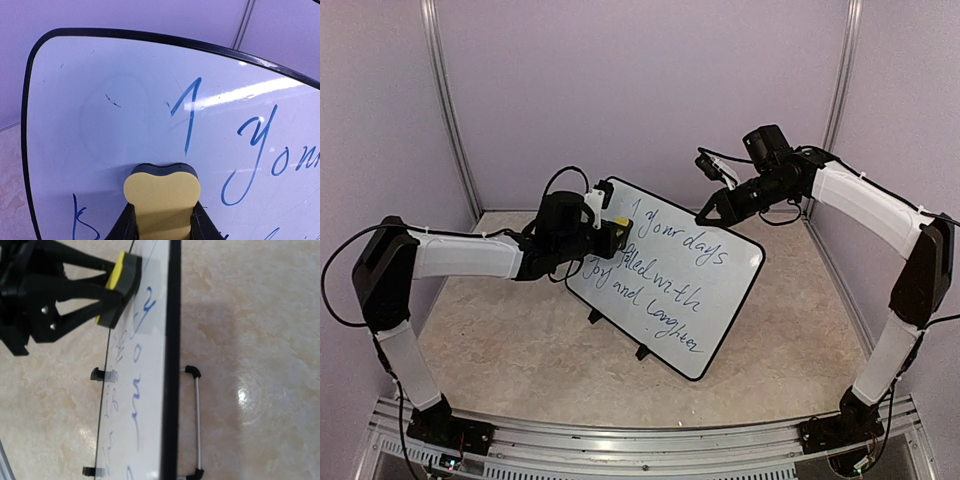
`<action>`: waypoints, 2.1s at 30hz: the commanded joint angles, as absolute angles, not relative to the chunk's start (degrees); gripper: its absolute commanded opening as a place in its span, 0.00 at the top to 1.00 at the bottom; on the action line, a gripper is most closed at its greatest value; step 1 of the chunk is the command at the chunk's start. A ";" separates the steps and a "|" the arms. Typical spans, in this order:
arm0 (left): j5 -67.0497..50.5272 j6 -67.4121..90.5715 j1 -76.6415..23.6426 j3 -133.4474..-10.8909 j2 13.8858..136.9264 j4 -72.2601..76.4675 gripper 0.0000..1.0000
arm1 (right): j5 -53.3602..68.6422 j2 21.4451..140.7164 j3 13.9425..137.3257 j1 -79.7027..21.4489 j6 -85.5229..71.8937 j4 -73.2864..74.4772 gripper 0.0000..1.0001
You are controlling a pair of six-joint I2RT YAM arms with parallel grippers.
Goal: Erase the whiteboard
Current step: Erase the center of the whiteboard.
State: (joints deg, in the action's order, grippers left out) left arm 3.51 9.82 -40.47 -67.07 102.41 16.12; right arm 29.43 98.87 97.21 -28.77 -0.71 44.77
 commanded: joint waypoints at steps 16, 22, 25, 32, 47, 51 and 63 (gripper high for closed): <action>6.18 13.14 -40.33 -60.58 103.34 10.78 0.85 | 33.29 94.97 96.90 -32.94 7.10 42.28 1.00; 2.44 12.62 -38.00 -64.11 104.66 11.81 0.85 | 33.27 95.27 97.12 -33.77 7.64 42.54 1.00; 0.30 12.45 -37.49 -66.74 105.26 12.21 0.85 | 32.97 95.27 97.04 -34.08 7.89 42.63 1.00; -1.58 9.57 -39.99 -72.86 106.64 11.22 0.85 | 33.14 95.19 96.94 -34.27 8.17 42.59 1.00; -0.28 6.34 -41.41 -82.33 108.40 7.08 0.85 | 32.49 94.60 96.51 -34.94 8.61 42.38 1.00; -0.26 8.31 -41.37 -79.24 107.23 6.56 0.85 | 31.92 94.19 96.59 -34.97 8.61 42.43 1.00; 2.23 12.71 -41.07 -68.92 104.92 9.44 0.85 | 32.19 93.73 96.24 -35.26 8.70 42.14 1.00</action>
